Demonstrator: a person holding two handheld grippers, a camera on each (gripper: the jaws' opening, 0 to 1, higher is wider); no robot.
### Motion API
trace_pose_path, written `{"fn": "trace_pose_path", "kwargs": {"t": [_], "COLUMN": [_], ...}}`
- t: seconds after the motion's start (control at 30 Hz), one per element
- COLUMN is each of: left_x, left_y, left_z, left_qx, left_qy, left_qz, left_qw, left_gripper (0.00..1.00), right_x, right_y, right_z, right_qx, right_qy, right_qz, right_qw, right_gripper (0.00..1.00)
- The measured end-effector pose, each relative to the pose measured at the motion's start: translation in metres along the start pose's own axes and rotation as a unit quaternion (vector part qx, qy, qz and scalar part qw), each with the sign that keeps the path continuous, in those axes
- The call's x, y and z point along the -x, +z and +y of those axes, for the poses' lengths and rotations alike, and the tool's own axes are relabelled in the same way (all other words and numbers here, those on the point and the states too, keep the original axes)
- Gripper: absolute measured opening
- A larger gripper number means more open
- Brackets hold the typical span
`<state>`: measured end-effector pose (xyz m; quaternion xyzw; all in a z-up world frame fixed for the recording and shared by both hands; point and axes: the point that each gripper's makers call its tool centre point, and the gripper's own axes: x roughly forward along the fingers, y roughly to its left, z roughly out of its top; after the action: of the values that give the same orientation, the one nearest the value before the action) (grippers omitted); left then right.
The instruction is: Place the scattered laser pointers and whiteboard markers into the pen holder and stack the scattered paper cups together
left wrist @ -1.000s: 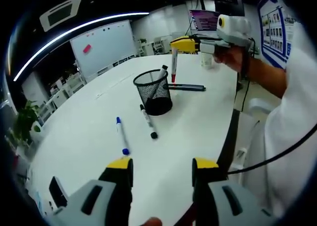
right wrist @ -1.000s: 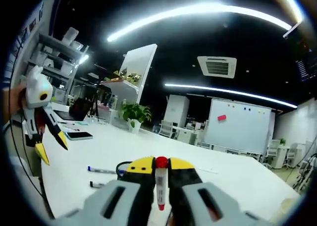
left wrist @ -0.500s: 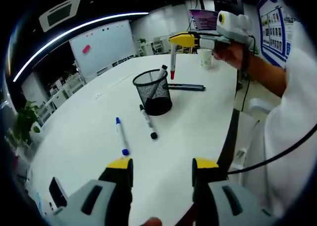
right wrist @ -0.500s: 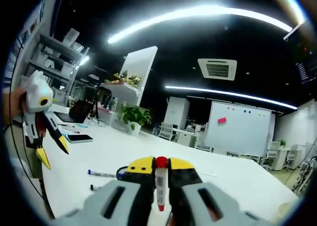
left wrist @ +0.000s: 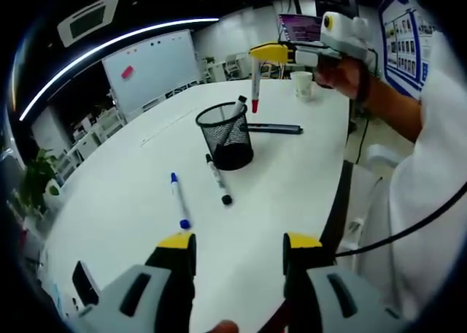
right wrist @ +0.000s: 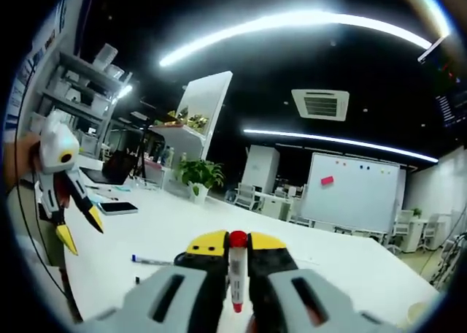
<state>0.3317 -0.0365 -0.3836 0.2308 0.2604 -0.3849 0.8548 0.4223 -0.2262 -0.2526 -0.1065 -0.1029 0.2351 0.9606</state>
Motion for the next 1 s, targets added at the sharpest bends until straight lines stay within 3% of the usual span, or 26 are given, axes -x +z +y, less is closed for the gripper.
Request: {"fn": "trace_pose_path", "kwargs": {"t": [1.0], "left_x": [0.000], "left_y": [-0.002], "left_z": [0.000], "left_qx": [0.002], "left_qy": [0.000], "left_qz": [0.001], "left_qw": [1.0000], "left_gripper": [0.49], "right_x": [-0.004], "right_y": [0.016], "right_z": [-0.002], "right_qx": [-0.005], "right_qy": [0.000], "right_qz": [-0.023], "right_qw": [0.9997], "right_gripper": [0.10]}}
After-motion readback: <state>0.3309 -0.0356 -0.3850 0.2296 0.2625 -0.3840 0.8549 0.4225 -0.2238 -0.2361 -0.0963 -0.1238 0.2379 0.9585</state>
